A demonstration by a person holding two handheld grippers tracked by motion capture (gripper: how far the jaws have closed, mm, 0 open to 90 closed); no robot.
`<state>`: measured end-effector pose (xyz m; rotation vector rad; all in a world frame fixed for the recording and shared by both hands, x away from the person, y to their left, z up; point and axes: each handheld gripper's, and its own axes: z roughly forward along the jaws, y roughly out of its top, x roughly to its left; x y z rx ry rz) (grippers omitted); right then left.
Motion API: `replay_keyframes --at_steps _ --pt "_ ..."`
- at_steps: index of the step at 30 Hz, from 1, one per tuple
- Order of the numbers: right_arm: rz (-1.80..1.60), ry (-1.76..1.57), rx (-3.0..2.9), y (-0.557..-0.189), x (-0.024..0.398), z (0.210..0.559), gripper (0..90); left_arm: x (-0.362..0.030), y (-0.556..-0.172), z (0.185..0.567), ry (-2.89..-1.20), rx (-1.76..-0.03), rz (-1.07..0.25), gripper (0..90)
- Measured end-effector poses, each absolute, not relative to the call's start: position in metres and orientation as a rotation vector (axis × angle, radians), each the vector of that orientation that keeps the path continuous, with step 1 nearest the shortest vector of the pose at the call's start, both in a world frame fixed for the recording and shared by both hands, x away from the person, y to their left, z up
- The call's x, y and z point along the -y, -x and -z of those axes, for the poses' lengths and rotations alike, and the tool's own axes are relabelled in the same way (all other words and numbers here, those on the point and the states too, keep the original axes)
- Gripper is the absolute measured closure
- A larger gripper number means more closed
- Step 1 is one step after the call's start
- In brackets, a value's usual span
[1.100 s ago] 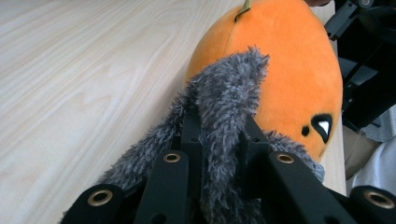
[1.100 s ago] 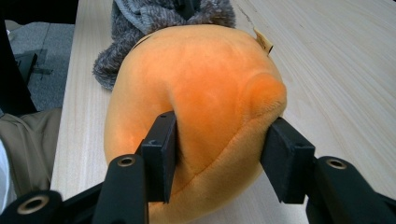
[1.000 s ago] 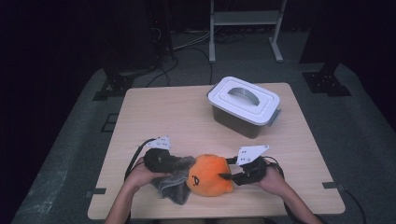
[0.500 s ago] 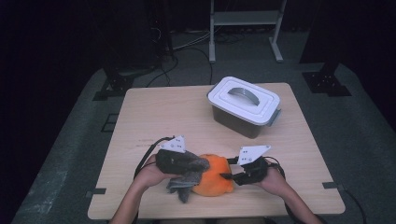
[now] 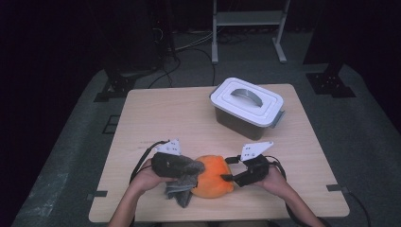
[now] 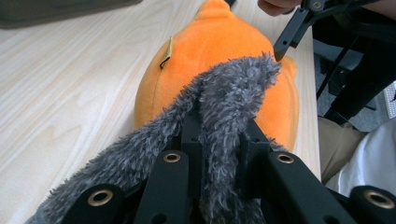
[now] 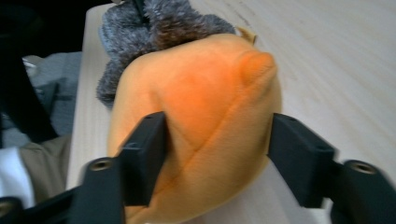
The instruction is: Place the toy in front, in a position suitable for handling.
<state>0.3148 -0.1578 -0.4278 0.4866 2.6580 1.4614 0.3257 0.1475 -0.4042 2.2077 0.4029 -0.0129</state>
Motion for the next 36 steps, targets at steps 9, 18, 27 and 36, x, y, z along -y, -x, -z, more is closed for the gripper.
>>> replay_keyframes --at_steps 9,18,27,36 --pt "-1.393 -0.264 -2.579 -0.293 0.14 0.411 60.0 -0.125 -0.324 0.372 -2.156 -0.324 -0.02 76.7" --pt "-1.371 -0.258 -2.596 -0.294 0.142 0.416 60.0 -0.11 -0.322 0.374 -2.255 -0.303 -0.041 77.4" --pt "-1.427 -0.379 -2.638 -0.306 0.143 0.422 37.1 -0.125 -0.321 0.386 -2.231 -0.324 0.009 77.7" --pt "-1.362 -0.25 -2.635 -0.297 0.135 0.421 56.3 -0.117 -0.323 0.366 -2.174 -0.313 -0.04 78.9"
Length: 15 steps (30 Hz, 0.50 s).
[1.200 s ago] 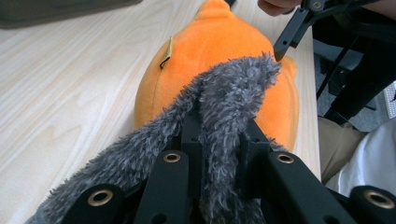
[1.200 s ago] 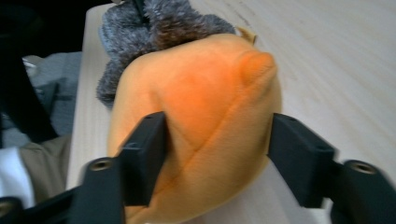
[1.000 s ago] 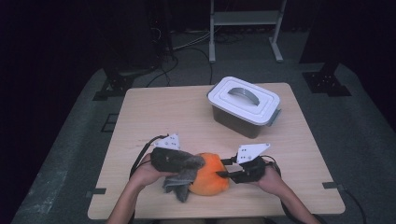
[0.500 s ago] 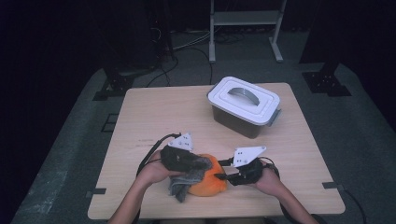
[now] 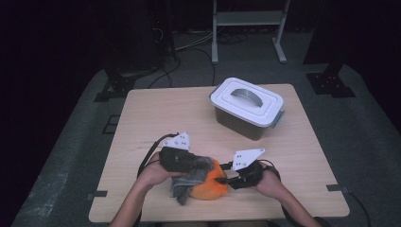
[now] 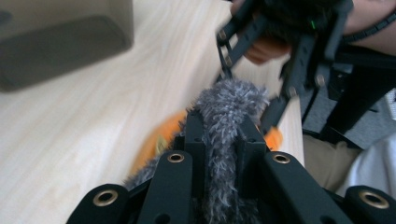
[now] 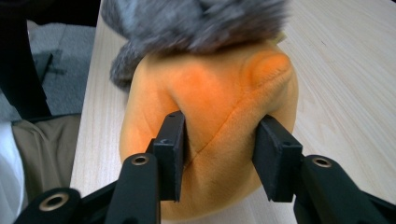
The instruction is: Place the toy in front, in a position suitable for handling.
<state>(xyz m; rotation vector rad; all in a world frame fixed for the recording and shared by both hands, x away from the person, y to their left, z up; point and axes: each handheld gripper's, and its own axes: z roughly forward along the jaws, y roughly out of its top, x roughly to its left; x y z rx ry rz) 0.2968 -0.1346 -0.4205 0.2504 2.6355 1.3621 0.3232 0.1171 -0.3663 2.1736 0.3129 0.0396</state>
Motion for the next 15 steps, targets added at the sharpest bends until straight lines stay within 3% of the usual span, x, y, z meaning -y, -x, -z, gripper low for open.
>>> replay_keyframes --at_steps 15 --pt "-1.332 -0.23 -2.629 -0.294 0.133 0.419 60.3 -0.134 -0.33 0.38 -2.288 -0.4 -0.118 79.1"
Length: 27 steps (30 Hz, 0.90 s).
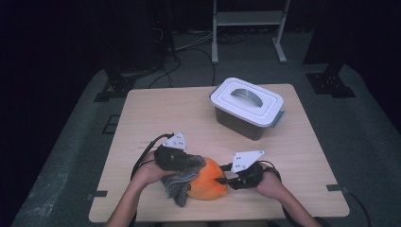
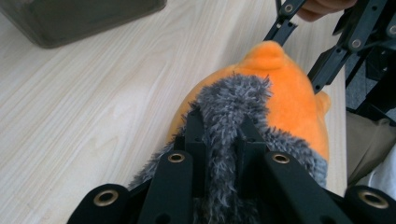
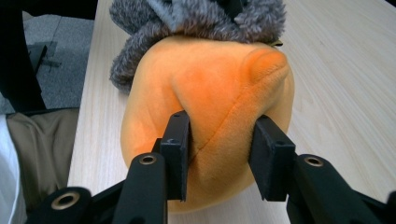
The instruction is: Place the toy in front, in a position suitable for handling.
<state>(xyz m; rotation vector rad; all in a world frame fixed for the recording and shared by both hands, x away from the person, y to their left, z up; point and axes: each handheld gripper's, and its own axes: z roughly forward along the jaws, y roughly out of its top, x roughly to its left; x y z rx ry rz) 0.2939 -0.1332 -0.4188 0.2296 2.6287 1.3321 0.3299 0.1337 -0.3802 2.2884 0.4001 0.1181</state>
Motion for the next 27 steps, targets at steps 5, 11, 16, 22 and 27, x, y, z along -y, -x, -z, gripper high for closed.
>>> replay_keyframes --at_steps 5,11,16,22,27 --pt "-1.339 -0.225 -2.623 -0.294 0.131 0.418 59.0 -0.127 -0.325 0.372 -2.281 -0.365 -0.138 79.1" --pt "-1.383 -0.261 -2.648 -0.297 0.142 0.42 47.7 -0.126 -0.324 0.374 -2.324 -0.36 -0.14 79.1" --pt "-1.406 -0.3 -2.667 -0.3 0.148 0.422 45.6 -0.13 -0.328 0.375 -2.313 -0.383 -0.122 79.1" --pt "-1.378 -0.307 -2.664 -0.3 0.143 0.425 62.9 -0.119 -0.326 0.36 -2.291 -0.337 -0.083 79.1" --pt "-1.399 -0.312 -2.651 -0.297 0.141 0.422 65.4 -0.108 -0.323 0.353 -2.303 -0.303 -0.092 79.1"
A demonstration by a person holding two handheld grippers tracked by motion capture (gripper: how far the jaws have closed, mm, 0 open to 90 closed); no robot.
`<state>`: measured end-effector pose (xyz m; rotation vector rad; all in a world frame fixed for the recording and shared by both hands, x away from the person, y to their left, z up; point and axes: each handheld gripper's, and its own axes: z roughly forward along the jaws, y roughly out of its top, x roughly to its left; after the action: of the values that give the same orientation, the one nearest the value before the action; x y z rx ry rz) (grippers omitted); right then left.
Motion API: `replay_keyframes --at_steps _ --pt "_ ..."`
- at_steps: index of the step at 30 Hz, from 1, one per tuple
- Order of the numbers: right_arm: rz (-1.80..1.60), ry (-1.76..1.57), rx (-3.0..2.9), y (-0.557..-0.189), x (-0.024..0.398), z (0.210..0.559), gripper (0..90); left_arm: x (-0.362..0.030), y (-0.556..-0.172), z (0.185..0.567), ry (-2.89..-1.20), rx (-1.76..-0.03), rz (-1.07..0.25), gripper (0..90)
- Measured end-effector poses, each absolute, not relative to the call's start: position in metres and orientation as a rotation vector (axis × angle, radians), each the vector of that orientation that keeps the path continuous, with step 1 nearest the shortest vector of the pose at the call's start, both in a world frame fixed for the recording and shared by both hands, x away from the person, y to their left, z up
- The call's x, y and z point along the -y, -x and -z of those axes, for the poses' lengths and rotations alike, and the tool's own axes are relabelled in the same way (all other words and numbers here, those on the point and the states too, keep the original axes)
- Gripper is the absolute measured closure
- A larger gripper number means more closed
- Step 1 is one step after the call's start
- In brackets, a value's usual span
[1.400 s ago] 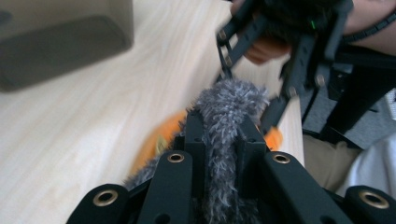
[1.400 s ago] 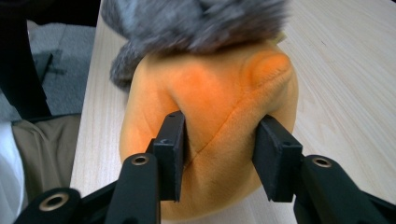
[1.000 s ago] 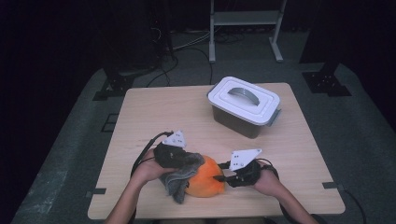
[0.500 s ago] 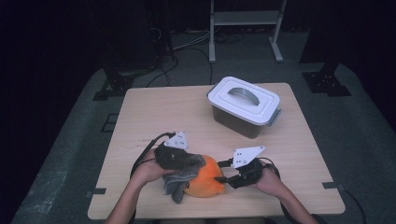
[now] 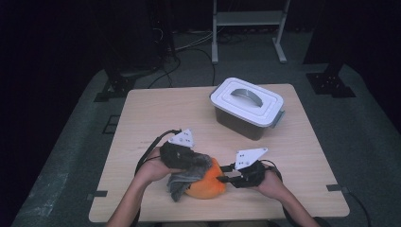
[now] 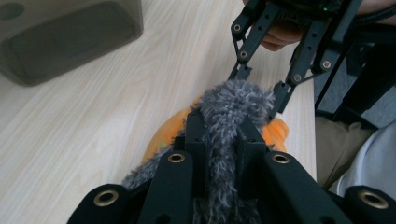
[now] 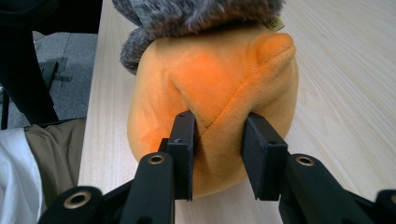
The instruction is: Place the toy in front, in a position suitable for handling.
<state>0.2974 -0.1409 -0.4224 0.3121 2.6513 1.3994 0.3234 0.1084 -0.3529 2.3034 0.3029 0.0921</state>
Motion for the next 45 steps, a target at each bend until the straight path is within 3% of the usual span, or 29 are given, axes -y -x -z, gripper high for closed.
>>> replay_keyframes --at_steps 5,11,13,14,15,16,19,28,30,31,32,36,38,39,45 --pt "-1.399 -0.319 -2.655 -0.296 0.14 0.424 64.3 -0.113 -0.329 0.37 -2.331 -0.355 -0.065 79.1" --pt "-1.481 -0.403 -2.667 -0.305 0.145 0.428 45.5 -0.127 -0.331 0.38 -2.313 -0.391 -0.049 79.1" --pt "-1.475 -0.411 -2.664 -0.305 0.143 0.429 43.2 -0.126 -0.331 0.38 -2.312 -0.385 -0.055 79.1" --pt "-1.464 -0.416 -2.662 -0.305 0.141 0.429 43.3 -0.124 -0.33 0.378 -2.314 -0.376 -0.058 79.1" --pt "-1.466 -0.424 -2.659 -0.304 0.138 0.43 50.2 -0.12 -0.328 0.375 -2.302 -0.356 -0.063 79.1" --pt "-1.466 -0.424 -2.659 -0.304 0.138 0.43 50.2 -0.12 -0.328 0.375 -2.302 -0.356 -0.063 79.1" --pt "-1.451 -0.402 -2.639 -0.299 0.136 0.427 61.0 -0.115 -0.324 0.362 -2.269 -0.319 -0.055 79.0" --pt "-1.391 -0.347 -2.654 -0.297 0.134 0.429 64.5 -0.123 -0.322 0.376 -2.304 -0.338 -0.005 79.0" --pt "-1.417 -0.367 -2.67 -0.298 0.134 0.428 56.4 -0.127 -0.321 0.38 -2.296 -0.351 0.0 79.0" --pt "-1.445 -0.4 -2.679 -0.3 0.133 0.427 44.5 -0.129 -0.318 0.383 -2.283 -0.348 0.03 79.1" --pt "-1.445 -0.4 -2.679 -0.3 0.133 0.427 44.5 -0.129 -0.318 0.383 -2.283 -0.348 0.03 79.0" --pt "-1.497 -0.466 -2.725 -0.305 0.127 0.428 30.7 -0.123 -0.312 0.385 -2.273 -0.3 0.088 78.9" --pt "-1.47 -0.464 -2.732 -0.305 0.122 0.429 35.0 -0.12 -0.312 0.384 -2.272 -0.289 0.092 79.0" --pt "-1.435 -0.424 -2.714 -0.303 0.122 0.428 48.3 -0.122 -0.314 0.38 -2.242 -0.294 0.085 79.1" --pt "-1.347 -0.214 -2.655 -0.304 0.123 0.412 58.8 -0.122 -0.322 0.361 -2.202 -0.303 0.043 79.6"
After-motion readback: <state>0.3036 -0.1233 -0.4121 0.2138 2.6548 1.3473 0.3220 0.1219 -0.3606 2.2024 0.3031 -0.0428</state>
